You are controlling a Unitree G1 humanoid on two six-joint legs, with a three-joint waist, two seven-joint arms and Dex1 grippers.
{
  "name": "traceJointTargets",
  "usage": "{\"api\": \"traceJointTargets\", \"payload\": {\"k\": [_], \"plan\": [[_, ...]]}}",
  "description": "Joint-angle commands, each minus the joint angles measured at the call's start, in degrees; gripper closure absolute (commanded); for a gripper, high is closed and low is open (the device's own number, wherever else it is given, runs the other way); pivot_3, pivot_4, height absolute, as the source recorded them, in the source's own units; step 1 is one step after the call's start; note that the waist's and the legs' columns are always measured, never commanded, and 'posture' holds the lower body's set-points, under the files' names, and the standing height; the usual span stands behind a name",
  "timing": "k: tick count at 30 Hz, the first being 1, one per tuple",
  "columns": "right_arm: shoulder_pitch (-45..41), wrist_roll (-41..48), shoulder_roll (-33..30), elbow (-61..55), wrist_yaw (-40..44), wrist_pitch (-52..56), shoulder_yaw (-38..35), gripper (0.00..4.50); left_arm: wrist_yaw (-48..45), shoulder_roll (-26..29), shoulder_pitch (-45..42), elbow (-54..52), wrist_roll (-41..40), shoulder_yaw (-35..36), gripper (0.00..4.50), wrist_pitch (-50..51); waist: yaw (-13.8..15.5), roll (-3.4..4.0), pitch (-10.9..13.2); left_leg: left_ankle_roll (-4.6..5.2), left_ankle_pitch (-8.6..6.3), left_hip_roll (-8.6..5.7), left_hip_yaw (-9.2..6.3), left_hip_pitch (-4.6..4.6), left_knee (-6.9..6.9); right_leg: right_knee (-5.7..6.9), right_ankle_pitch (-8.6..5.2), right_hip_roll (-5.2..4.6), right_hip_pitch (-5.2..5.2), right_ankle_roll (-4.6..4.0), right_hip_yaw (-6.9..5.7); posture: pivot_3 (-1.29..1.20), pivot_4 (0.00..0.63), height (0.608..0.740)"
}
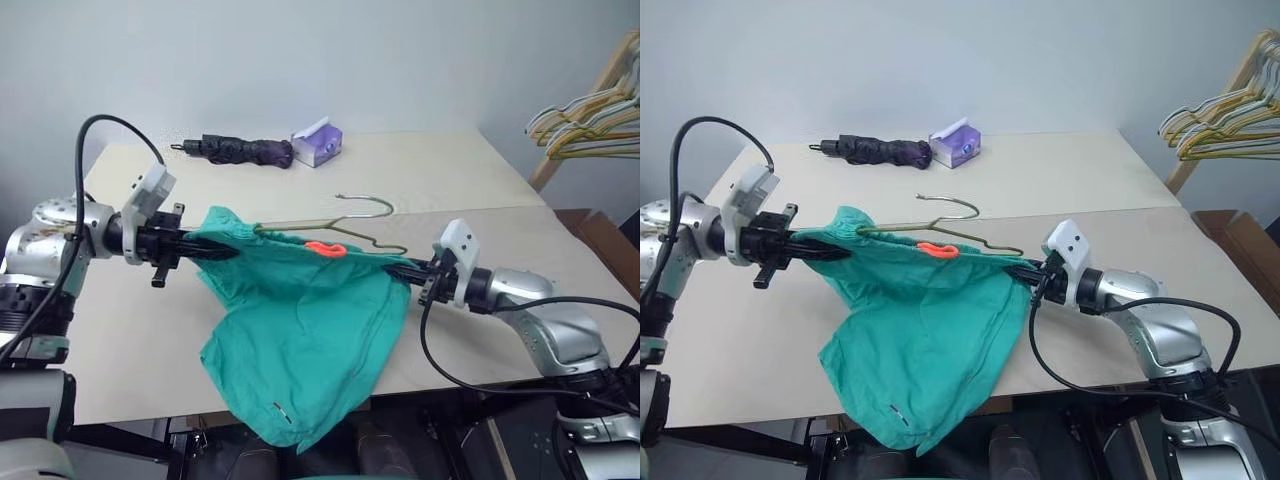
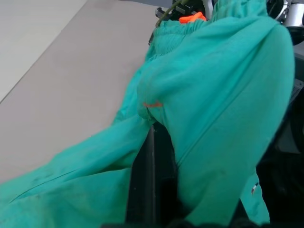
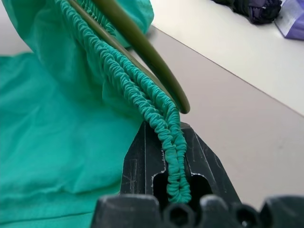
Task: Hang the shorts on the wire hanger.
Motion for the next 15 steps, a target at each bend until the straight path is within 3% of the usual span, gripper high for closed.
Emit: {"api": "traceJointTargets", "payload": {"k": [1,7,15], "plan": [[2.69,-8.52,-5.57,8.45,-3.27,-3.58,-4.58,4.48,-1.25,5.14,-1.23,4.96,-0.76,4.77,4.50,-1.67,0.06,0.00,0.00,0.00,0.00,0.00,-0.01,-0.02,0.00,0.00,0.00,0.00,-0.01,0.00,-0.01,-0.09,0.039,0.740],[4.66,-8.48,-5.94,4.40,-1.09,-5.19,-1.98,4.48,4.20,-1.41,-4.01,4.40,-1.52,8.45,4.50,1.19,0.67,-0.01,0.00,0.00,0.00,-0.01,0.01,-0.03,0.02,-0.01,0.00,0.00,-0.01,0.00,0.00,-0.09,0.038,0.740],[0.75,-13.27,-2.18,13.44,-4.84,-6.87,0.28,4.48,0.03,-1.89,-3.65,1.15,-2.66,8.47,4.50,4.56,-0.23,-0.01,0.00,0.00,0.00,-0.01,0.03,-0.01,0.01,0.02,0.01,0.02,-0.03,-0.01,0.03,-0.11,0.040,0.740]]}}
